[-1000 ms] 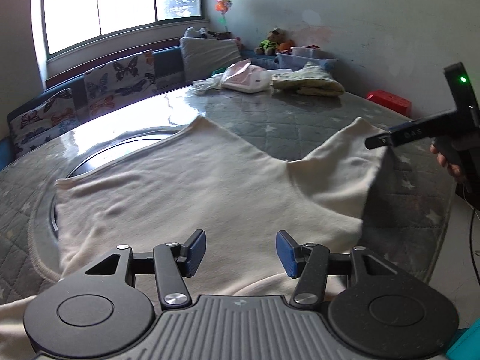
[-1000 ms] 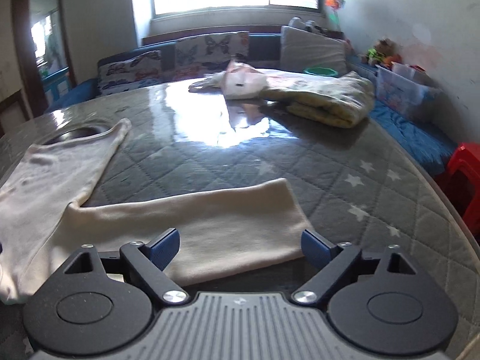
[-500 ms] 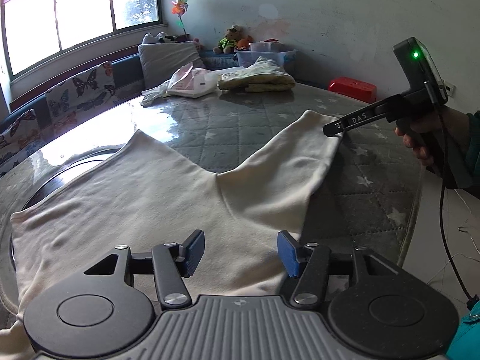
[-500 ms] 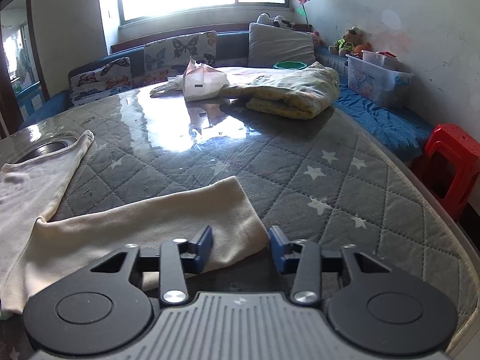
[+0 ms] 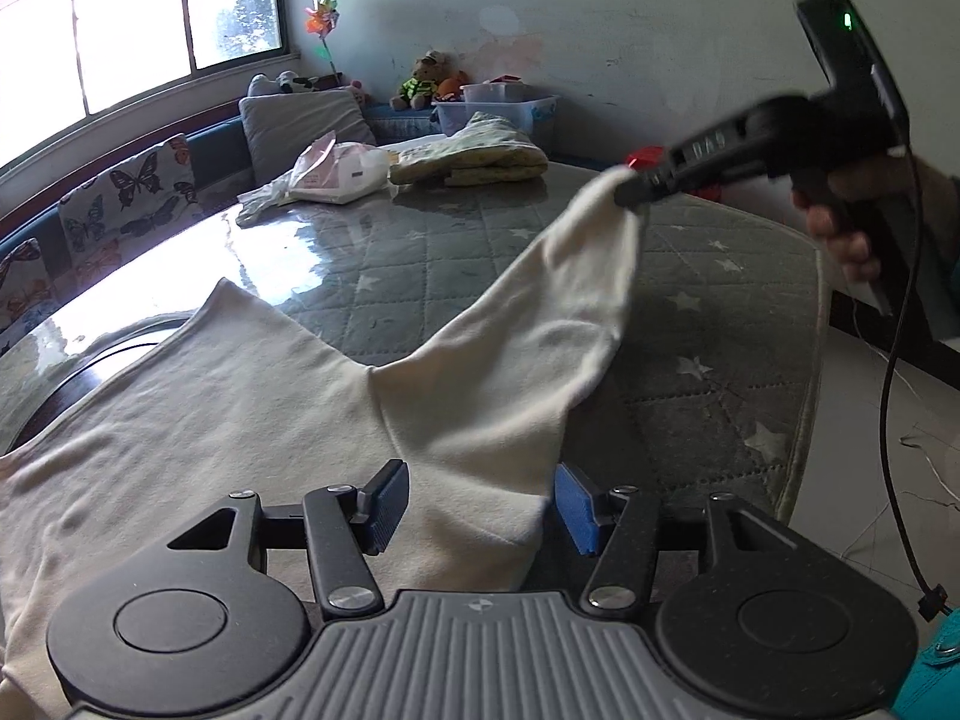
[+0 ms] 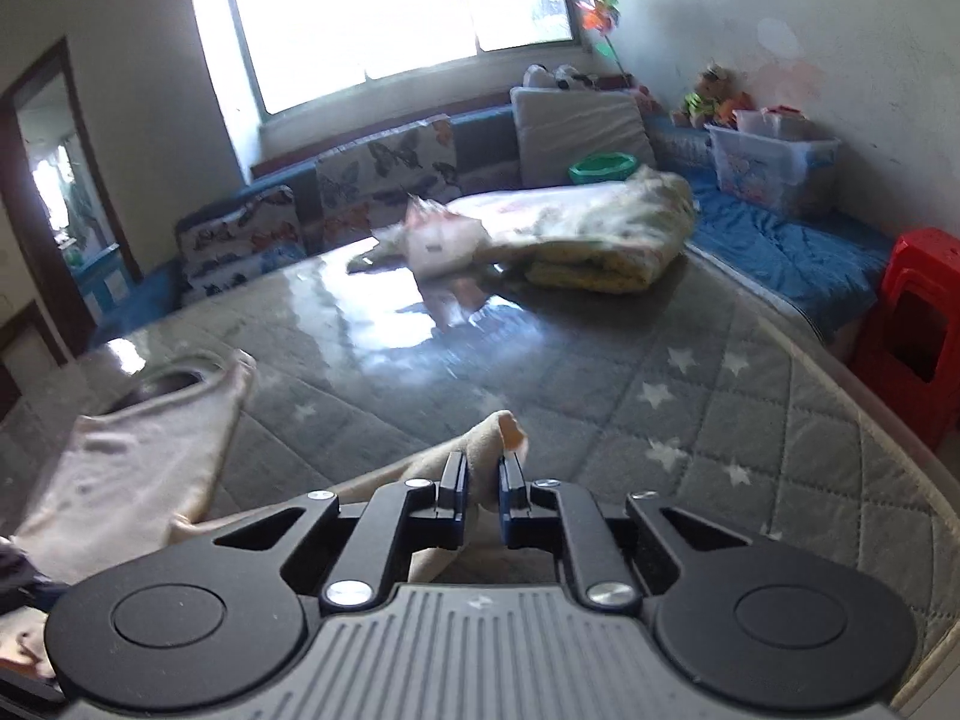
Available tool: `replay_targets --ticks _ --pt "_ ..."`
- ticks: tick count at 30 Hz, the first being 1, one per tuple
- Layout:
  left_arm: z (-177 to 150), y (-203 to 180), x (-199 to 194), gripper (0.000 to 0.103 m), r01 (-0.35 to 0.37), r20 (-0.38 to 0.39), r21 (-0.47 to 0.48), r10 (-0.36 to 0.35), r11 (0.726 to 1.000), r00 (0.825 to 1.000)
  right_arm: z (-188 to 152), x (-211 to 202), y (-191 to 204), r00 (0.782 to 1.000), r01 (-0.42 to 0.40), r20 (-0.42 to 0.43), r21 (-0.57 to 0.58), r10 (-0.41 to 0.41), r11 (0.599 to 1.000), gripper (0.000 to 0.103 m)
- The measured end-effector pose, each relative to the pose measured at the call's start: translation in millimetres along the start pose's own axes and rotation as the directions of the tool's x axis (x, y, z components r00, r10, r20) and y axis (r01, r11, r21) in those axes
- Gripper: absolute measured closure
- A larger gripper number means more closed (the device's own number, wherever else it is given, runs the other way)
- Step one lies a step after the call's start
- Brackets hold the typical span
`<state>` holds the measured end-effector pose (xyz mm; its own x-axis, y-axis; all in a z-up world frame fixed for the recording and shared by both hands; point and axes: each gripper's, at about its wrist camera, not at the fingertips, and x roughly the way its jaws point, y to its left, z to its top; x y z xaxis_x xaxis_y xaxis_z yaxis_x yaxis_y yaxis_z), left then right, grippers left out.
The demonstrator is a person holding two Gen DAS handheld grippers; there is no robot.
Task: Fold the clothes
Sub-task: 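Grasp the other sleeve cuff with the right gripper and fold it across the body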
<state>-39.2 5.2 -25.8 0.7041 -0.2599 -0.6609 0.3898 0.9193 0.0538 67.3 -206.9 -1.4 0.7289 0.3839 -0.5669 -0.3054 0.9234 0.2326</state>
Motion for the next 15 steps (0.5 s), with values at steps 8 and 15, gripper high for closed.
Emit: replay_targets --ticks 8,15 --pt "-6 1 -10 0.045 0.030 0.024 -0.012 -0.030 0.999 0.999 41 -33 54 0.979 -0.190 0.060 -0.043 0.192 0.981 0.094" --pt "-23 34 -48 0.040 -0.045 0.080 -0.092 0.052 0.995 0.995 62 -39 129 0.940 -0.327 0.045 -0.153 0.337 0.933 0.094"
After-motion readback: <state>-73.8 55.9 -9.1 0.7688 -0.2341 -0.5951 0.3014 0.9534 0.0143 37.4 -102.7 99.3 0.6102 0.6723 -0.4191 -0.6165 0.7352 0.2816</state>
